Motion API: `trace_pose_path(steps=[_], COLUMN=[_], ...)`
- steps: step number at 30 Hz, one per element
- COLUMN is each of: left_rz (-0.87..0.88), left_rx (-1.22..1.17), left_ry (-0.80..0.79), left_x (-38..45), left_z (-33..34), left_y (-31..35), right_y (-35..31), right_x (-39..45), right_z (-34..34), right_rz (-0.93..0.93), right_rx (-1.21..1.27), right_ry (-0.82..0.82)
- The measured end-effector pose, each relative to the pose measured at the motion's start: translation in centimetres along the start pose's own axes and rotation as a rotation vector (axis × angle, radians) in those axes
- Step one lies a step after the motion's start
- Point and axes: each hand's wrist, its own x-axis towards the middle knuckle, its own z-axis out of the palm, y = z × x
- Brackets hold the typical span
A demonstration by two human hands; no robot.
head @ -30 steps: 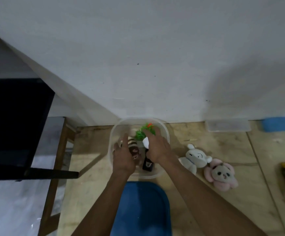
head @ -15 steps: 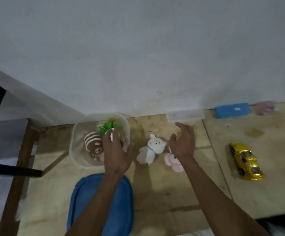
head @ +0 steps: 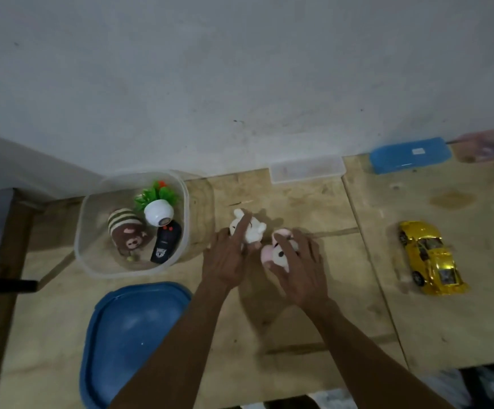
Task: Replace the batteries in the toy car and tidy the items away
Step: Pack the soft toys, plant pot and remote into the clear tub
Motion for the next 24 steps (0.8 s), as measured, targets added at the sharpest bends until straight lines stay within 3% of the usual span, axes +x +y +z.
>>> trace_pose_path(steps=[4, 7, 11, 13, 17, 24], left_rz=[-0.125, -0.115, -0.158, -0.248, -0.369, -0.295], left_rx=[-0.119, -0.17, -0.1, -0.04, 0.004, 0.102], left_ry=[0.094, 0.285, 0.574, 0.636, 0.581, 0.392], left_x=[-1.5, -3.1, -4.7, -5.2, -5.4, -3.5], left_z=[-0.3, -2.5, -8.2, -11.4, -16.1, -17.8], left_y=[2.0, 2.6, -0.1, -2.3, -6.8, -12.3], right_y=[-0.1, -1.9, -8.5, -13.0, -21.2, -26.4], right_x=[0.9, 1.8, 5.0, 6.5, 7.9, 8.0], right_z=[-0.4, -1.6, -3.2, -3.5, -2.1, 3.7], right_rz=[0.122, 0.186, 0.132, 0.074, -0.028, -0.018], right_rx=[0.102, 0.211, 0.318, 0.364, 0.388, 0.258], right_ry=[-0.038, 0.043, 0.123, 0.124, 0.067, -0.049])
